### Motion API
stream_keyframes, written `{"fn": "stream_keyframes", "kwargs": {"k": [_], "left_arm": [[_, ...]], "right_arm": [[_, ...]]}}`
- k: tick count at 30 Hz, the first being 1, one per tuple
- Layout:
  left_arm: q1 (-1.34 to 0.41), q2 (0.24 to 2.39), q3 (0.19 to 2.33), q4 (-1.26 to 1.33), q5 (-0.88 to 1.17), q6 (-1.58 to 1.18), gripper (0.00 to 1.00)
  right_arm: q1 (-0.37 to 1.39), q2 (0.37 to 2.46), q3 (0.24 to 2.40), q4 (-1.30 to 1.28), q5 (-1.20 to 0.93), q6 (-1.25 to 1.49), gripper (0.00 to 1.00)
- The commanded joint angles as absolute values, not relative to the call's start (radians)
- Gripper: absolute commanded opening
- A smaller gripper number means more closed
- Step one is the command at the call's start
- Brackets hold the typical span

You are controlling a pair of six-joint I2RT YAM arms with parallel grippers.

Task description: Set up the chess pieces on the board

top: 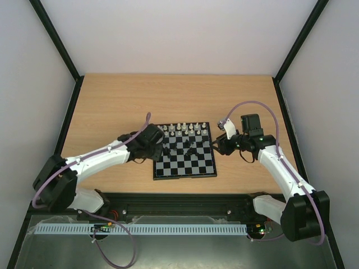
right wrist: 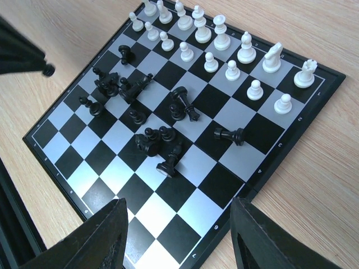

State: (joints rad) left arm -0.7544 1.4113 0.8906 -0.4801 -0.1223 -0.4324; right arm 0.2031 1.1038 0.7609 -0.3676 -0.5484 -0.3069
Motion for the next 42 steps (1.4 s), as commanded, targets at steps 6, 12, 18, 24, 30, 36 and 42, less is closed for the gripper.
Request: {"fn": "stream_keyframes", "kwargs": {"k": [6, 12, 18, 24, 30, 36, 42], "left_arm": [[-0.93, 1.325, 0.783, -0.531, -0.062, -0.512, 0.09], [-0.95, 1.34, 0.758, -0.506, -0.071, -0.545, 0.09], [-0.958, 1.36, 0.743, -0.501, -0.078, -0.555, 0.09], [-0.97, 1.373, 0.727, -0.495, -0.054, -0.55, 0.09], [-0.971, 1.383, 0.723, -0.486, -0.074, -0.547, 0.09], [-0.972, 1.416, 0.725, -0.484, -0.071, -0.535, 0.09], [-0.971, 1.41, 0.72, -0.479, -0.082, -0.538, 0.09]], "right_arm": [[0.2, 1.127, 0.753, -0.37, -0.558, -0.318, 0.52], [0.2, 1.128, 0.752, -0.37, -0.553, -0.316, 0.52], [0.201, 1.12, 0.754, -0.372, -0.555, -0.319, 0.52], [0.2, 1.104, 0.75, -0.368, -0.547, -0.321, 0.52], [0.2, 1.112, 0.752, -0.37, -0.544, -0.322, 0.52], [0.2, 1.11, 0.752, -0.371, -0.542, -0.325, 0.52], [0.2, 1.103, 0.749, -0.37, -0.54, -0.324, 0.52]]}}
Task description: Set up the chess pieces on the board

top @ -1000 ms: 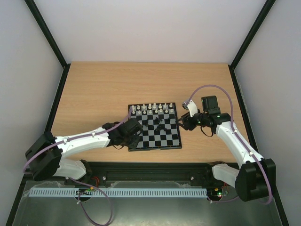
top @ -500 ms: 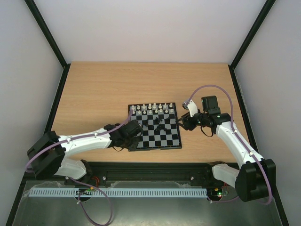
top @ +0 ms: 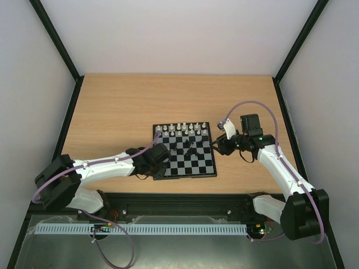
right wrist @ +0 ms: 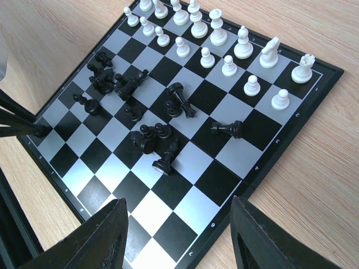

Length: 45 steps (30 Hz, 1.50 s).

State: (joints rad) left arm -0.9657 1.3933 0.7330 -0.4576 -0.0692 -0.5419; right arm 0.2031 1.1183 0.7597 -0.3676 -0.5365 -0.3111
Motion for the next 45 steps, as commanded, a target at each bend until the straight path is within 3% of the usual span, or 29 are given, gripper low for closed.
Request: {"fn": "stream_keyframes", "kwargs": {"k": [1, 8, 19, 33, 45], "left_arm": [[-0.972, 1.411, 0.72, -0.481, -0.083, -0.538, 0.1], [-0.974, 1.39, 0.735, -0.507, -0.092, -0.542, 0.29], [-0.958, 1.324, 0.909, -0.578, -0.165, -0.465, 0.39], [-0.829, 1.575, 1.109, -0.511, -0.136, -0.376, 0.28], [-0.831, 1.645, 1.092, -0.515, -0.07, -0.361, 0.23]], "right_arm": [[0.201, 1.103, 0.749, -0.37, -0.54, -0.325, 0.52], [0.201, 1.104, 0.749, -0.372, -0.54, -0.325, 0.52], [0.201, 1.112, 0.749, -0.374, -0.55, -0.324, 0.52], [0.201, 1.139, 0.751, -0.375, -0.547, -0.322, 0.52], [0.201, 1.145, 0.753, -0.377, -0.543, -0.33, 0.52]]}}
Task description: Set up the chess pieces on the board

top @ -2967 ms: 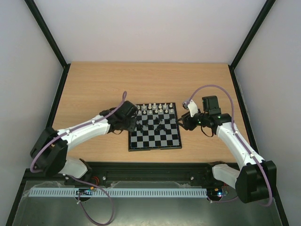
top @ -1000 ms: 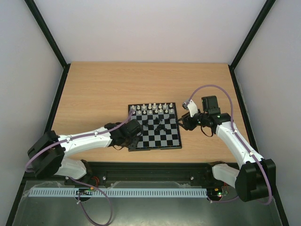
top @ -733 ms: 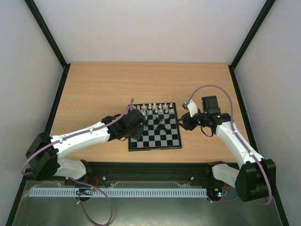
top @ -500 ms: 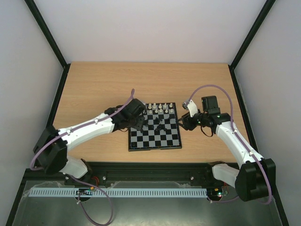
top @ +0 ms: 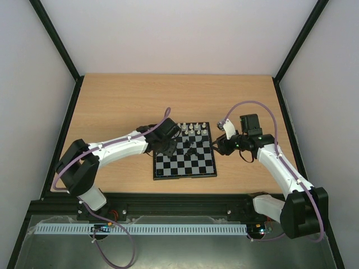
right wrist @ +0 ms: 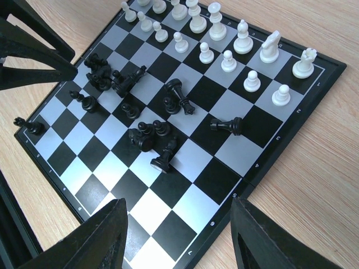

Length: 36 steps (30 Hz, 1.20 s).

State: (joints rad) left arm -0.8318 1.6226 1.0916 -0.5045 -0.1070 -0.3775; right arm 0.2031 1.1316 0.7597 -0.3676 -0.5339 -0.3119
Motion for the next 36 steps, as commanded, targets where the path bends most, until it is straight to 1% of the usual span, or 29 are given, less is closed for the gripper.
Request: {"fn": "stream_keyframes", "kwargs": {"k": [1, 16, 28, 36], "left_arm": [[-0.831, 1.652, 1.093, -0.513, -0.062, -0.36, 0.22], [-0.867, 1.705, 1.084, -0.526, -0.063, -0.364, 0.22], [-0.893, 1.734, 1.095, -0.543, -0.049, -0.362, 0.12], [-0.902, 1.666, 1.065, -0.581, -0.077, -0.378, 0.06]], "right_arm": [[0.201, 1.146, 0.755, -0.378, -0.543, -0.33, 0.52], [0.201, 1.144, 0.752, -0.379, -0.541, -0.331, 0.52], [0.2, 1.143, 0.752, -0.381, -0.54, -0.331, 0.52], [0.2, 1.141, 0.752, -0.382, -0.543, -0.332, 0.53]]}}
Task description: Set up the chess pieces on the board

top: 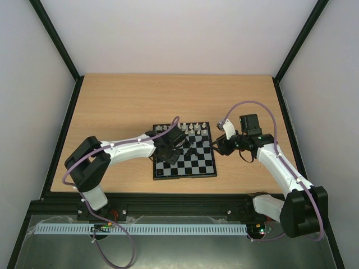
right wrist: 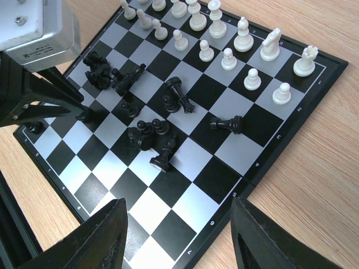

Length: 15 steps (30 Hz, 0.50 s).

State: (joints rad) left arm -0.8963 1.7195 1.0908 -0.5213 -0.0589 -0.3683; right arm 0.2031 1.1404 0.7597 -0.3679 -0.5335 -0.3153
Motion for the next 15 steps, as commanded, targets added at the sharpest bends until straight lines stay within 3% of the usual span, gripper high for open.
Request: {"fn": "stream_keyframes", "kwargs": {"k": [1, 15], "left_arm": [[-0.902, 1.653, 1.057, -0.591, -0.079, -0.38, 0.05], [-0.902, 1.512, 0.913, -0.639, -0.063, -0.432, 0.04]], "right_arm": [[0.2, 1.14, 0.752, -0.382, -0.543, -0.331, 0.52], [0.201, 1.14, 0.753, -0.382, -0.546, -0.332, 0.52]]}}
